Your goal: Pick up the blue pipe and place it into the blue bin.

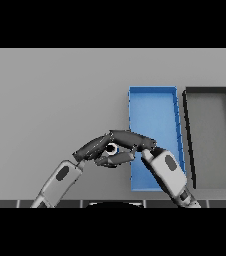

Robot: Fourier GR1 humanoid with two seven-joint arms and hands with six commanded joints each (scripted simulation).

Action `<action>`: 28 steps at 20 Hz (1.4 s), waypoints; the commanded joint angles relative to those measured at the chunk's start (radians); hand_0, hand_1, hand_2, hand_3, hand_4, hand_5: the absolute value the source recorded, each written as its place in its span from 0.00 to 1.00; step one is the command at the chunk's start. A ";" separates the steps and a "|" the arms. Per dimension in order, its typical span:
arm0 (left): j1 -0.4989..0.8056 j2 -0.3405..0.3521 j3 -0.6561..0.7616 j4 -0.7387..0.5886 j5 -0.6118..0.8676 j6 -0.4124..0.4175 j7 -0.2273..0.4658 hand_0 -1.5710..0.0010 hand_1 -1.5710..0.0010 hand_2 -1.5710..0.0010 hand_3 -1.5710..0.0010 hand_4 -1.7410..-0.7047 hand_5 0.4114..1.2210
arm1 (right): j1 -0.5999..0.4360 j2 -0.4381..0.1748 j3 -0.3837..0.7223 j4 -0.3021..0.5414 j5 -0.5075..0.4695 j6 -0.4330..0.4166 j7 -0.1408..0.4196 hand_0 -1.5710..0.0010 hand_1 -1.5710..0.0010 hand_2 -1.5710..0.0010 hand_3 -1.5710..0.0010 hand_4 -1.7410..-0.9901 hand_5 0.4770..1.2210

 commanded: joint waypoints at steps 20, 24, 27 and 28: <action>0.042 -0.005 -0.004 -0.021 0.030 -0.012 0.076 1.00 1.00 1.00 1.00 0.80 0.11 | -0.465 -0.190 -0.305 0.047 -0.604 -0.384 0.236 0.00 0.00 0.00 0.00 0.02 0.86; 0.048 -0.001 -0.002 -0.027 0.037 -0.018 0.063 1.00 1.00 1.00 1.00 0.80 0.10 | -0.564 -0.279 -0.387 0.211 -0.515 -0.451 0.215 0.00 0.00 0.00 0.00 0.01 0.87; 0.038 -0.004 0.005 -0.009 0.037 -0.016 0.063 1.00 1.00 1.00 1.00 0.80 0.09 | -0.539 -0.324 -0.424 0.338 -0.440 -0.434 0.215 0.00 0.00 0.00 0.00 0.00 0.88; 0.031 -0.001 0.016 -0.005 0.046 -0.020 0.067 1.00 1.00 1.00 1.00 0.80 0.09 | -0.522 -0.331 -0.438 0.378 -0.424 -0.442 0.222 0.00 0.00 0.00 0.00 0.00 0.88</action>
